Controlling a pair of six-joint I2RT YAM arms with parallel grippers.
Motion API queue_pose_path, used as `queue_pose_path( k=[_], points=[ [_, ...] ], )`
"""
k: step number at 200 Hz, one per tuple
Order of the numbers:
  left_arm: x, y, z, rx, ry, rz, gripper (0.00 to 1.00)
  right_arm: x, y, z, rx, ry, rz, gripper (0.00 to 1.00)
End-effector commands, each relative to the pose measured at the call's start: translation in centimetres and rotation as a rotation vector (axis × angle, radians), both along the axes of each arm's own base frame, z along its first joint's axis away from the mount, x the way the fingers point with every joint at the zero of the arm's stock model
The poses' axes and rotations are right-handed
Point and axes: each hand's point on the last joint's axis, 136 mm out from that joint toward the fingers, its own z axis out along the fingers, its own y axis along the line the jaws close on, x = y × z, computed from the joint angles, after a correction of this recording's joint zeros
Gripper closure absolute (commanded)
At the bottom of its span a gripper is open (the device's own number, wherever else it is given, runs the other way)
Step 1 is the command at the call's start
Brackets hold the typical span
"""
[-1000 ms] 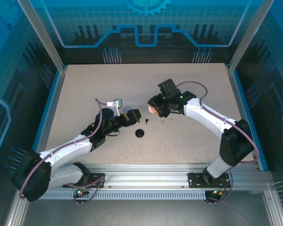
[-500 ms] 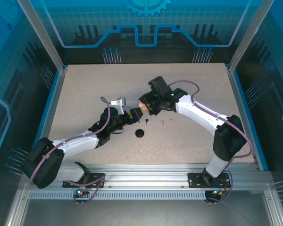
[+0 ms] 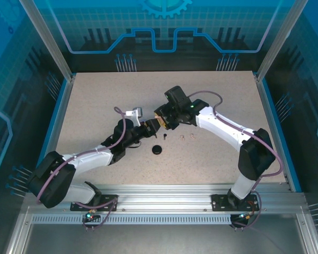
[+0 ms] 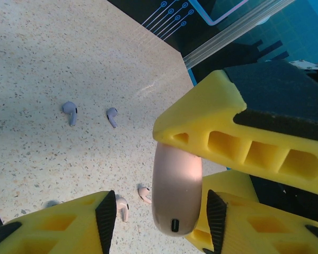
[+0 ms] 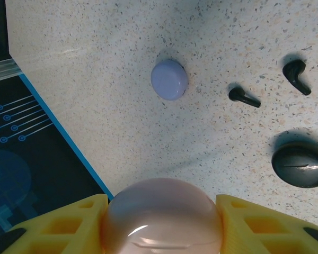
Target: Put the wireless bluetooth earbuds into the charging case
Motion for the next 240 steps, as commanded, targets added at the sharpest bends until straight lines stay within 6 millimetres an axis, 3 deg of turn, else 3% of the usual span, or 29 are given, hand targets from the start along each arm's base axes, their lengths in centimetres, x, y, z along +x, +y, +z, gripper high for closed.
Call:
queue_pose_path(
  k=[1,129,220,240],
  points=[
    [0.84,-0.54,2.2,-0.035,-0.064,0.011,0.51,0.09,0.95,0.5,0.008,-0.005,0.0,0.52],
    [1.38,-0.67,2.04,-0.056,-0.07,0.024,0.7,-0.08,1.55,0.68,0.028,-0.005,0.009,0.52],
    [1.33,-0.98,2.15,-0.076,-0.066,0.013,0.98,-0.03,1.7,0.6,0.039,0.0,0.005,0.51],
    [1.29,-0.96,2.12,-0.075,-0.06,0.012,1.0,0.29,1.48,0.72,0.044,-0.007,0.001,0.45]
  ],
)
